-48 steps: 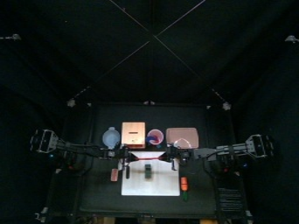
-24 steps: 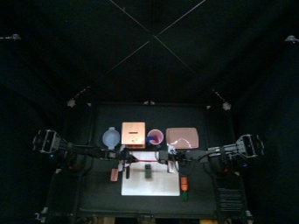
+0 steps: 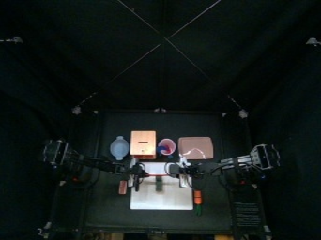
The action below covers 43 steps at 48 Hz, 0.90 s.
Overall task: Cut the sushi into 4 pieces with the knife
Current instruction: Cut the sushi into 4 pieces
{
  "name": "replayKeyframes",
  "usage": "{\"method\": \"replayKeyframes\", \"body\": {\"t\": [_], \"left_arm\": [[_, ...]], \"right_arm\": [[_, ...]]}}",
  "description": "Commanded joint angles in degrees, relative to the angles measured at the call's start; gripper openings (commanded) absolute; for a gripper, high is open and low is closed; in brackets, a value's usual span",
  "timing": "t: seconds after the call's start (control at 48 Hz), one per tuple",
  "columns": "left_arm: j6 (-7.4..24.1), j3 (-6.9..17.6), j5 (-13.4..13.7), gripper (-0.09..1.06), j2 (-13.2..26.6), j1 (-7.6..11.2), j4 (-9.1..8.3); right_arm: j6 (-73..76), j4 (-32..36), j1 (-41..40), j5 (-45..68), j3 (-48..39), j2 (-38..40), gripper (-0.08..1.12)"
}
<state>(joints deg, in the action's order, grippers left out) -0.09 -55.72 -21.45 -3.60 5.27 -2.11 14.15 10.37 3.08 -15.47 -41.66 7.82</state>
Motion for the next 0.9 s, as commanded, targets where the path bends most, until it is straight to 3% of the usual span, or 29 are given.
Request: {"method": "replayKeyframes", "body": {"t": [0.021, 0.146, 0.667, 0.896], "left_arm": [[0.09, 1.23, -0.26, 0.26, 0.79, 1.49, 0.35], [0.18, 1.76, -0.26, 0.26, 1.93, 1.58, 1.05], [0.09, 2.99, 0.35, 0.26, 4.57, 1.93, 1.05], [0.09, 2.99, 0.53, 0.26, 4.66, 3.25, 1.05]], "right_arm": [[0.09, -0.09, -0.18, -0.70, 0.70, 0.00, 0.19], [0.09, -0.09, -0.18, -0.70, 0.70, -1.05, 0.19], [0.09, -0.62, 0.00, -0.70, 0.35, -4.13, 0.19], [0.09, -0.70, 0.79, -0.70, 0.62, -4.48, 0.19]]}}
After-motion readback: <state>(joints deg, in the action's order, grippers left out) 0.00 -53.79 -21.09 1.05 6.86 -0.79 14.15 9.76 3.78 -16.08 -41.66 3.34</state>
